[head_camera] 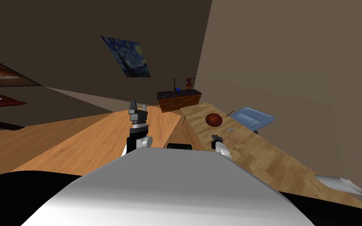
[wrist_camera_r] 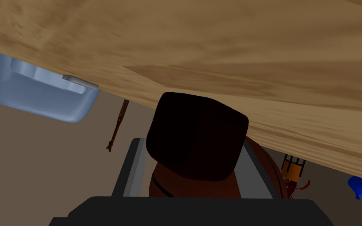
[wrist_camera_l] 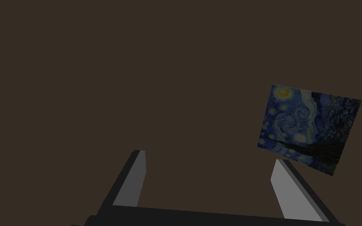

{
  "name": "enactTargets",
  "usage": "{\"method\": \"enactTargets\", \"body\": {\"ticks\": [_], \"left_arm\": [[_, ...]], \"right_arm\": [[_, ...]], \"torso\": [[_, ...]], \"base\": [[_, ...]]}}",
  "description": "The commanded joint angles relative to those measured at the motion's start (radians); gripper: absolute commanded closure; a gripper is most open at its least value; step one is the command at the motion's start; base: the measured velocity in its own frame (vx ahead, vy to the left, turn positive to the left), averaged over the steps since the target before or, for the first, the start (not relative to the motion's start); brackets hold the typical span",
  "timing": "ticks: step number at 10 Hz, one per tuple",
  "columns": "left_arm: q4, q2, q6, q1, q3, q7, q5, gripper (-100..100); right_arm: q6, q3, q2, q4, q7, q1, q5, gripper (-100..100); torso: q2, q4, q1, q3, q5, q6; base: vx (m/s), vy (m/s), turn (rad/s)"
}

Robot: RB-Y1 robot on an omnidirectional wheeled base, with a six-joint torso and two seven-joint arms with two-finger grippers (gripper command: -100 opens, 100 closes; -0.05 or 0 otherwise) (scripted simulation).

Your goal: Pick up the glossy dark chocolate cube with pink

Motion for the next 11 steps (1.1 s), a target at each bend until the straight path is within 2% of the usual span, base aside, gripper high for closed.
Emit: {"method": "enactTargets", "body": {"ticks": [1,2,3,4,6,7,8,9,11], "left_arm": [[0.0,0.0,0.0,0.0,0.0,0.0,0.0,0],[0.0,0.0,0.0,0.0,0.0,0.0,0.0,0],[0.0,0.0,0.0,0.0,0.0,0.0,0.0,0],[0.0,0.0,0.0,0.0,0.0,0.0,0.0,0],[0.0,0.0,0.0,0.0,0.0,0.0,0.0,0],[0.0,0.0,0.0,0.0,0.0,0.0,0.0,0],[0.0,0.0,0.0,0.0,0.0,0.0,0.0,0],[0.0,0.0,0.0,0.0,0.0,0.0,0.0,0],[0.0,0.0,0.0,0.0,0.0,0.0,0.0,0]], "right_arm": [[0.0,0.0,0.0,0.0,0.0,0.0,0.0,100],[0.0,0.0,0.0,0.0,0.0,0.0,0.0,100],[0.0,0.0,0.0,0.0,0.0,0.0,0.0,0],[0.014,0.047,-0.001,0.05,-0.012,-0.05,-0.016,100],[0.014,0.047,-0.001,0.057,-0.031,-0.061,-0.001,100],[0.014,0.047,-0.001,0.057,-0.014,-0.061,-0.016,100],[0.025,0.075,-0.001,0.086,-0.014,-0.096,-0.031,100],[0.025,0.075,-0.001,0.086,-0.014,-0.096,-0.031,100],[0.048,0.132,-0.002,0.146,-0.017,-0.161,-0.061,100]], "torso": [[0.0,0.0,0.0,0.0,0.0,0.0],[0.0,0.0,0.0,0.0,0.0,0.0],[0.0,0.0,0.0,0.0,0.0,0.0],[0.0,0.0,0.0,0.0,0.0,0.0],[0.002,-0.002,-0.003,0.0,-0.005,-0.001],[0.001,-0.002,-0.004,-0.001,-0.005,0.0],[-0.001,-0.002,-0.004,-0.002,-0.005,0.0],[-0.002,-0.002,-0.004,-0.002,-0.005,-0.001],[0.0,-0.002,-0.004,-0.001,-0.005,0.0]], "base": [[0.0,0.0,0.0],[0.0,0.0,0.0],[0.0,0.0,0.0],[-0.066,0.0,-0.097],[-0.065,-0.009,-0.012],[0.0,0.0,0.0],[-0.021,-0.011,-0.054],[-0.031,-0.005,-0.018],[-0.065,-0.009,-0.08]]}}
